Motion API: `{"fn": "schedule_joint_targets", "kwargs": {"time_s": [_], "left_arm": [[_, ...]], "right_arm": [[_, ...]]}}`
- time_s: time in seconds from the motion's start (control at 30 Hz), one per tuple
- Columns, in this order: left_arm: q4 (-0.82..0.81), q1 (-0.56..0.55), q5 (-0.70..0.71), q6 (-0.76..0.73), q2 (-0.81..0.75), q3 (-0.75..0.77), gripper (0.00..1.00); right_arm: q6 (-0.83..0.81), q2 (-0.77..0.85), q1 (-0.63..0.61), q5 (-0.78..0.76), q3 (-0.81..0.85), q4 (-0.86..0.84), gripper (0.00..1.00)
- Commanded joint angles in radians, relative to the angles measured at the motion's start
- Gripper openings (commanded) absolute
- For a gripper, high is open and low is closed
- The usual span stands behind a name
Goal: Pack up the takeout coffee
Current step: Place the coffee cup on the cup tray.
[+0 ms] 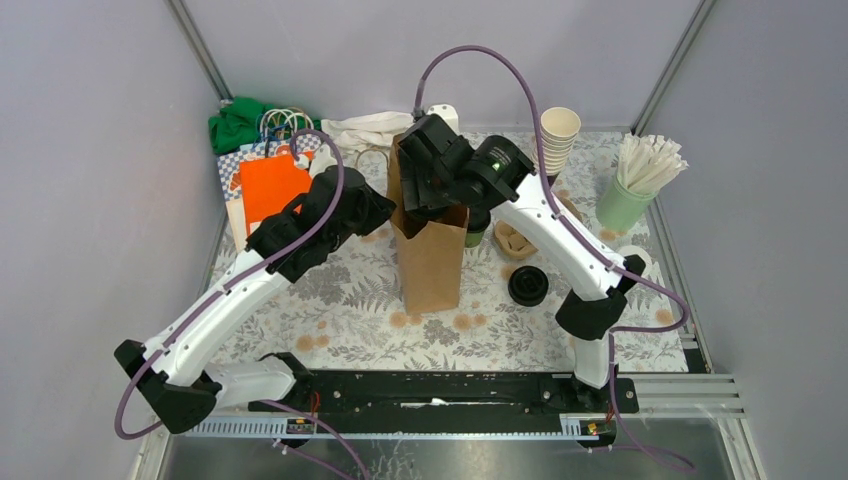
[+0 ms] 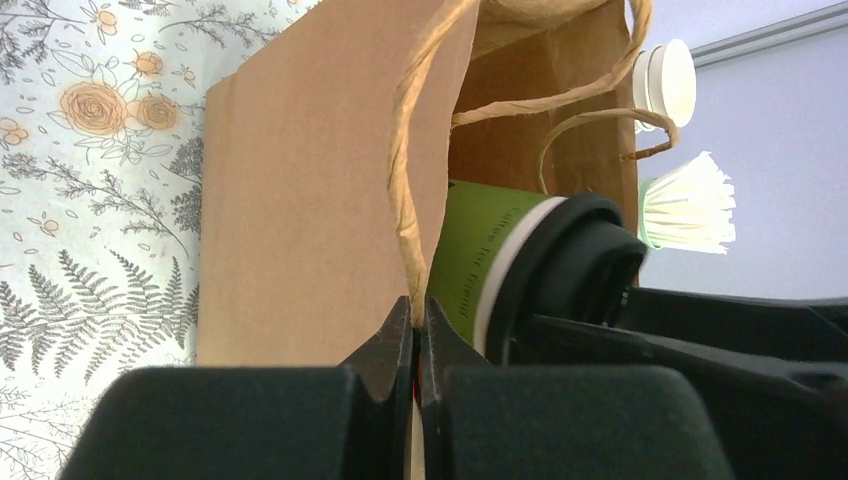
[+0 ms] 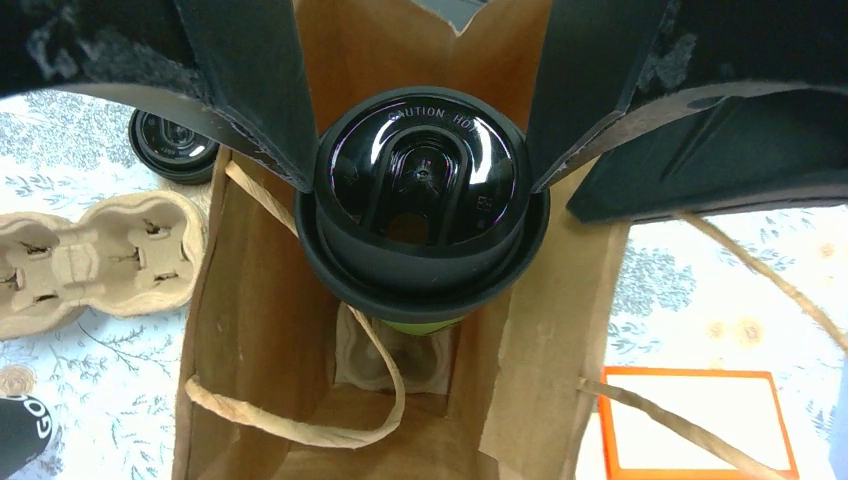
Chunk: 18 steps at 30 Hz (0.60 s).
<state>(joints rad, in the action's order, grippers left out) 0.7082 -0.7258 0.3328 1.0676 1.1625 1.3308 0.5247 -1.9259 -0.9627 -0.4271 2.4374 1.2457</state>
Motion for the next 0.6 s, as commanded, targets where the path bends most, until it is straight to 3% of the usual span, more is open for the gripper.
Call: {"fn": "schedule_joint_targets", "kwargs": {"time_s": [0.0,0.57], "left_arm": [[-0.058,-0.017,0.026,0.045,-0.045,-0.011,0.00],[-0.101,-0.076,0.060,0.134,-0.071,-0.076,0.00]], "right_arm": [[0.013,-0.003,-0.015,-0.054,-0.052,0.001,0.33],[0.042,-0.021,-0.014,-0.006,-0.193,0.014,0.34]]}}
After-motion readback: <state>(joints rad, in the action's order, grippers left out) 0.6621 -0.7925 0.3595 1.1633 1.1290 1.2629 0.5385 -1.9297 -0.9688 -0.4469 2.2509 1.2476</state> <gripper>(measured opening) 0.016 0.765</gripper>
